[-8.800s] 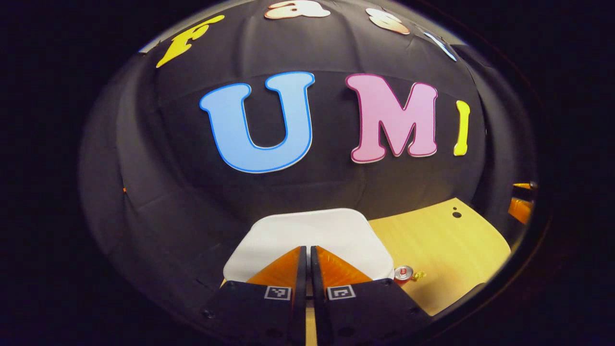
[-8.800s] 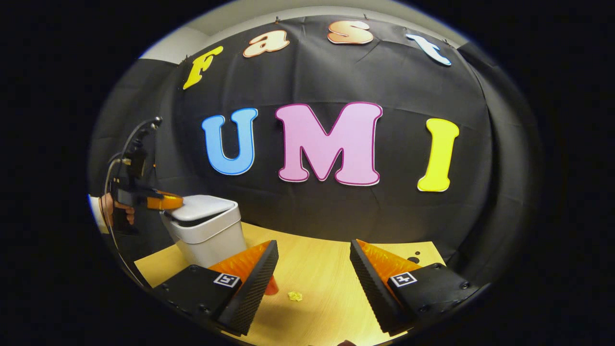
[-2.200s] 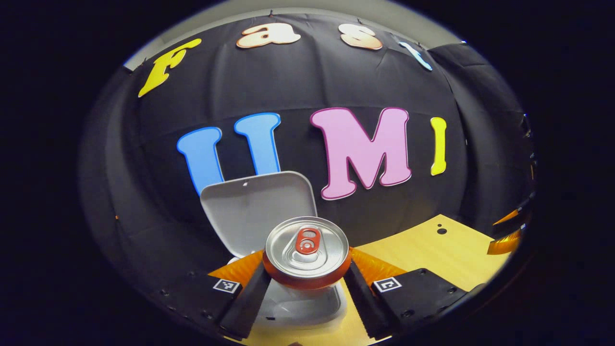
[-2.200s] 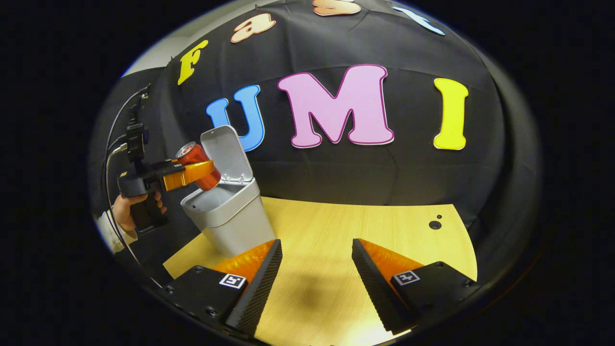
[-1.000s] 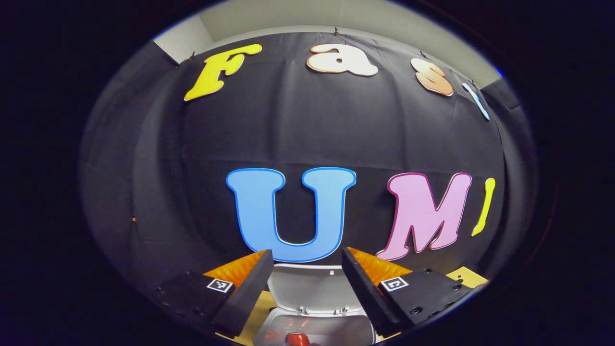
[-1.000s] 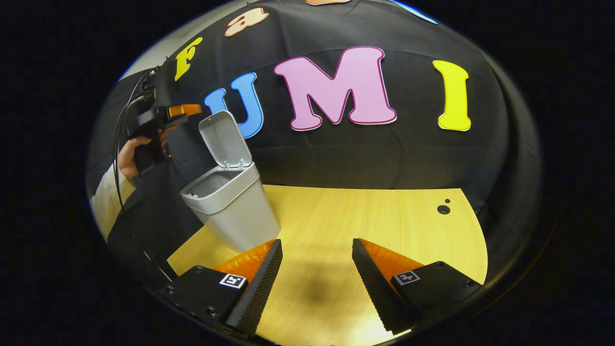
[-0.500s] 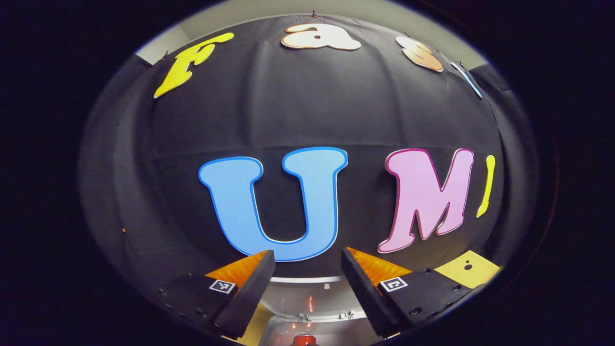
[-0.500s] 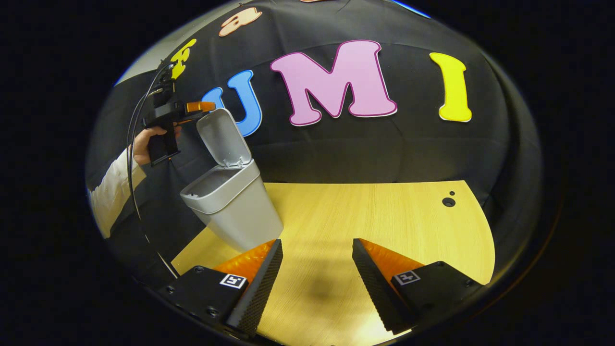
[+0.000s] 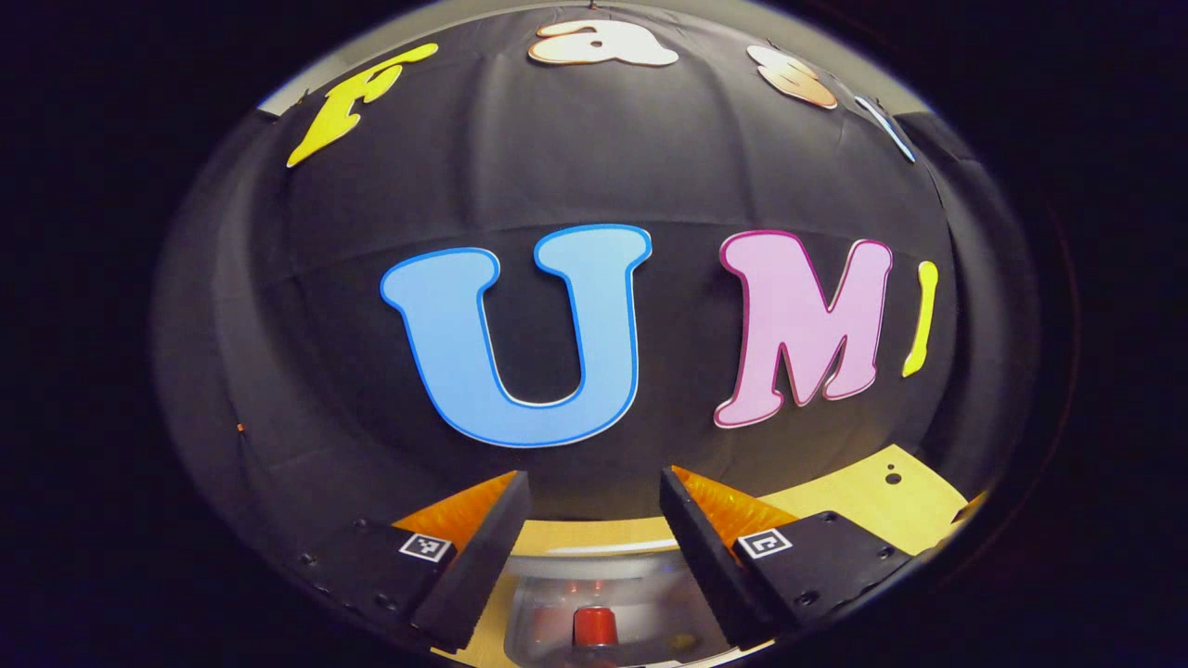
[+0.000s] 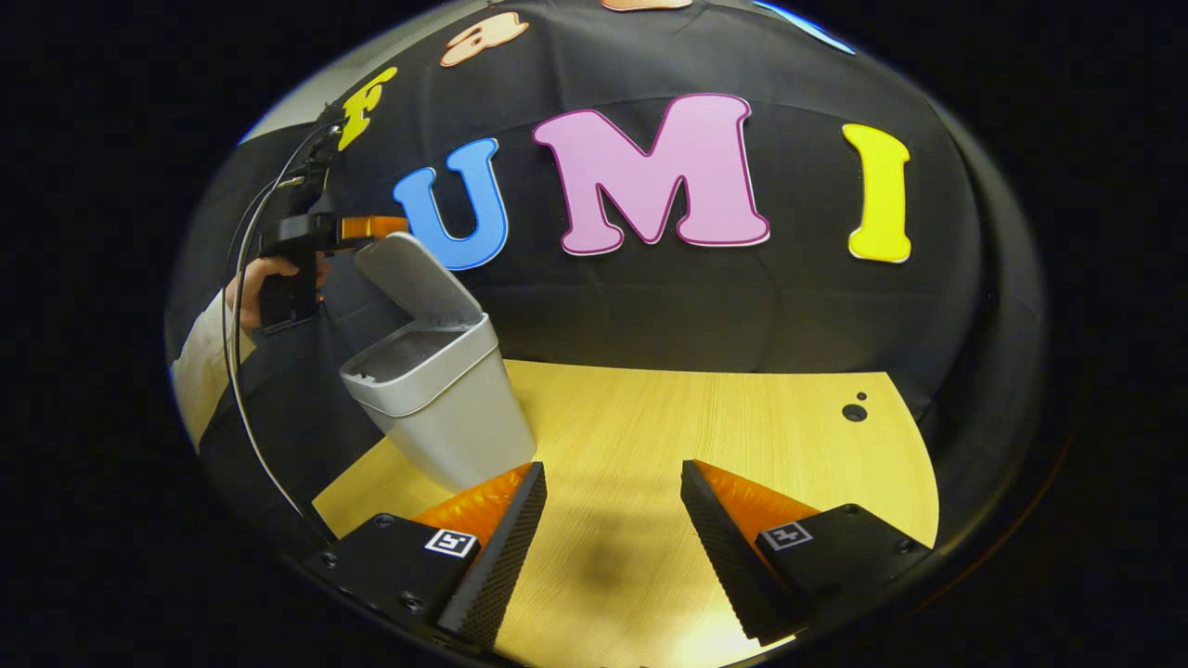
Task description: Press the lid of the desktop garbage bin to open it, pick up the crumpled paper on the desktop and throw it into the bin, then pick up the pop can on the desktop and drop it into the bin, and finally close the garbage bin lid.
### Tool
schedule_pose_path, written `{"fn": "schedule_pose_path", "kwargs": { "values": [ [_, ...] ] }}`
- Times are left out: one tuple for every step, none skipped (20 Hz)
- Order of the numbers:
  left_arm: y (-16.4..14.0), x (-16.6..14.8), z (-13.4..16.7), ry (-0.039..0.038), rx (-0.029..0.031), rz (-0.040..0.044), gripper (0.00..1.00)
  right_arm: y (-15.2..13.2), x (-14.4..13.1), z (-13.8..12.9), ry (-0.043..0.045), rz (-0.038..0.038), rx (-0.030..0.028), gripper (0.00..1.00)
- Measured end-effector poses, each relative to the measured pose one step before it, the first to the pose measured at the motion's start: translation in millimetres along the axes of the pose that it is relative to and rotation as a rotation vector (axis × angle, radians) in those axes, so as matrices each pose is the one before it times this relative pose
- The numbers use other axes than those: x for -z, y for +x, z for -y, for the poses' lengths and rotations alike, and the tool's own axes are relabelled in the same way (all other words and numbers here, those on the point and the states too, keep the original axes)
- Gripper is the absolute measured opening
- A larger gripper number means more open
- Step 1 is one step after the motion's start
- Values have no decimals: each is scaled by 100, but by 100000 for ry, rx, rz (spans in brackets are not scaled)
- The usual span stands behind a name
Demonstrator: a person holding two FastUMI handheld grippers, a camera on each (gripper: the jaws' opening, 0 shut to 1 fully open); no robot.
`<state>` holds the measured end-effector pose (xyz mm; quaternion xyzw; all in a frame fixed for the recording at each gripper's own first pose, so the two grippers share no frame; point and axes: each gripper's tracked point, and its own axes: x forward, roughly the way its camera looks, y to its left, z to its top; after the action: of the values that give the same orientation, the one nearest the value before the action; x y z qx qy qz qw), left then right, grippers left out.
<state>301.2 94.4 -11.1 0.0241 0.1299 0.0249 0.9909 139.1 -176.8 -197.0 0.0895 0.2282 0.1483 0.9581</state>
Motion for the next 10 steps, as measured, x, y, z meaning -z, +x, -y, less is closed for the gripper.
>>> {"fn": "schedule_pose_path", "kwargs": {
  "values": [
    [-660,1510,343,695,878,-2218,94,74,-237,-240,-842,466,-416,94],
    [-463,1690,336,703,723,-3023,95,66,-172,-222,-48,139,-560,94],
    [-434,1484,342,280,960,-2300,94,181,-56,-218,250,-160,-588,94],
    [-105,1361,509,-93,1261,-1309,95,36,1,-117,117,-156,-126,94],
    [-359,896,470,-366,1614,-386,94,165,157,-63,26,-389,-66,94],
    [-198,780,766,-277,2752,418,94,106,96,-98,-6,-331,-101,94],
    [-259,695,462,-159,1719,-540,95,93,67,-82,-318,-109,3,94],
    [-41,1127,14,560,378,-2071,94,-108,116,-153,-398,-135,-60,94],
    [-121,850,11,788,-170,-1796,95,66,187,-95,-247,-316,-75,94],
    [-80,1030,291,1575,188,-1783,97,-21,175,-73,-159,-370,-50,94]
  ]
}}
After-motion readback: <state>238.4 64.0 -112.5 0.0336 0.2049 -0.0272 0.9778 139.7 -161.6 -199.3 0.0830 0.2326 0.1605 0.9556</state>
